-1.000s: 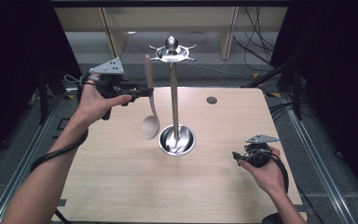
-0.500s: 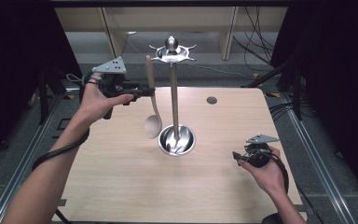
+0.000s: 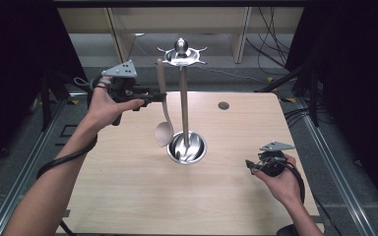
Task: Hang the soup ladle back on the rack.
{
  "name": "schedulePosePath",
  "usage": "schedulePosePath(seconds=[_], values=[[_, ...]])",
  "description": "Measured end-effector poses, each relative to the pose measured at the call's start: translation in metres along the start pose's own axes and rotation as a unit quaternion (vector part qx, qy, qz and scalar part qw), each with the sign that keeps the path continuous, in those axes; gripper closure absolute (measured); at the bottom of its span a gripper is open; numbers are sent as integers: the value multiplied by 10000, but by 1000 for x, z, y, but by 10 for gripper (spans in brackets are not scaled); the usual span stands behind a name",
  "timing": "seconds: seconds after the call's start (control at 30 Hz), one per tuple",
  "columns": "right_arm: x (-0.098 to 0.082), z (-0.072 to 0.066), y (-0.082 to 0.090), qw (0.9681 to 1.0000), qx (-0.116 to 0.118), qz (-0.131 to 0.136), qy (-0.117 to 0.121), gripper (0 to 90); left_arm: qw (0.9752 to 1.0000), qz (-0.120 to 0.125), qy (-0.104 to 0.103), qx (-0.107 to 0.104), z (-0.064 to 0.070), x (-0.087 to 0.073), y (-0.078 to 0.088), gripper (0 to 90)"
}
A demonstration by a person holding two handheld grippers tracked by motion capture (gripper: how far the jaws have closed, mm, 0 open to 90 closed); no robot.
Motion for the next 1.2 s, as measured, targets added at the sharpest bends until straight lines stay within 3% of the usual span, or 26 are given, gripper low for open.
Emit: schedulePosePath(seconds=[0.23,0.27,0.6,1.2], values=[[0,1,-1,10000,15,31,79,436,10000,0,24,24,2,1,-3,731],[0,-1,-1,10000,3,10,-4,436,10000,1,33,27,2,1,-4,731],[-1,-2,-1,10000,38,-19,-35,436,9999,80,89,99,3,0,-6,729],[0,-1,-1,10000,8,18,19,436,9987,283,222,352,4,-1,-5,715]])
Point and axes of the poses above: each handheld gripper's, and its own axes: y roughly backward along the jaws, x roughly out of its top, z roughly to its right, the point moved 10 cm from there along -y, roughly forward along the jaws, and after that the axes turned 11 degrees about z, right-handed, at the moved point
